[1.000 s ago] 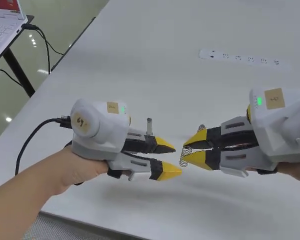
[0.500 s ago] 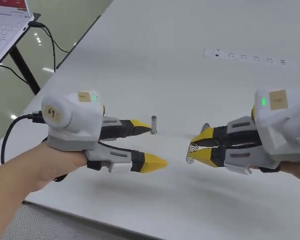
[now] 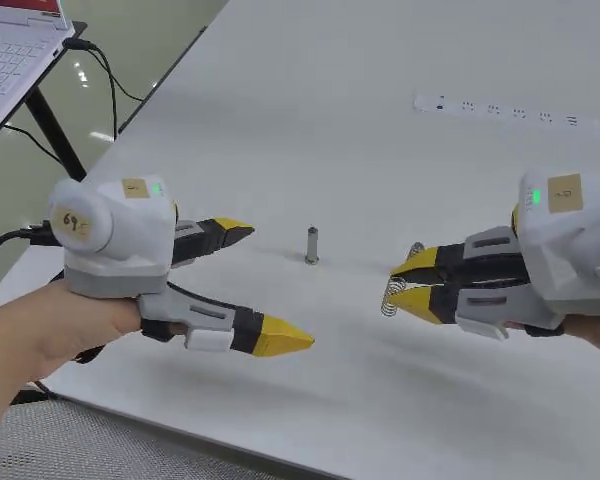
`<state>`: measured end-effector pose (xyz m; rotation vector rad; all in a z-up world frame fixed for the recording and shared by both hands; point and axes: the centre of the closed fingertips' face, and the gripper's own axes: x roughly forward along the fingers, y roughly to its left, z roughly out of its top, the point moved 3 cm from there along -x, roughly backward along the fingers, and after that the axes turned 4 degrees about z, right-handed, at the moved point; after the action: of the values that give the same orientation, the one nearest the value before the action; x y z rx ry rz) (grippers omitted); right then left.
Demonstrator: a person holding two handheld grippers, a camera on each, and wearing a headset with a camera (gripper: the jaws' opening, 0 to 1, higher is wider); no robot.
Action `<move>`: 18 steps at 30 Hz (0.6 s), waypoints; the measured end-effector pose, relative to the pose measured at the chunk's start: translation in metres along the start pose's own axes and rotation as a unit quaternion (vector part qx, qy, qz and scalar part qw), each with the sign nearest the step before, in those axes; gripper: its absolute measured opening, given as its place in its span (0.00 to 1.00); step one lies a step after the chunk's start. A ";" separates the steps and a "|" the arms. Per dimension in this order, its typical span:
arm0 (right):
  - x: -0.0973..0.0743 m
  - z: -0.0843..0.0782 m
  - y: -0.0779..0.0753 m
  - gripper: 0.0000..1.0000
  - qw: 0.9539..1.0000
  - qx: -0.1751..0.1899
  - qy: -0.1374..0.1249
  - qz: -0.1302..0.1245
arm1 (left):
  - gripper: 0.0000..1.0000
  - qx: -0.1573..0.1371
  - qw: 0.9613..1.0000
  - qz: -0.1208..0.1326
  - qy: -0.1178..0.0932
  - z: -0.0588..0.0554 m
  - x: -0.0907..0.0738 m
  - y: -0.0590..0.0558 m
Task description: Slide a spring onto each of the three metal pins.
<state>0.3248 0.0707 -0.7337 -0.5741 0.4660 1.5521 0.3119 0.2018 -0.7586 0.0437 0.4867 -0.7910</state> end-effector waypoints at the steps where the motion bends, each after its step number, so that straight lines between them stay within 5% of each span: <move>1: 0.000 -0.001 -0.001 0.08 1.000 0.000 0.000 -0.002 | 0.98 0.002 1.000 0.003 0.003 -0.001 -0.001 0.001; 18: 0.010 -0.003 -0.007 0.08 1.000 0.000 0.007 -0.015 | 0.98 -0.013 1.000 0.021 0.001 -0.005 -0.016 0.010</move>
<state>0.3319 0.0776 -0.7418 -0.5893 0.4667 1.5196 0.3071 0.2210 -0.7580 0.0313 0.4970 -0.7443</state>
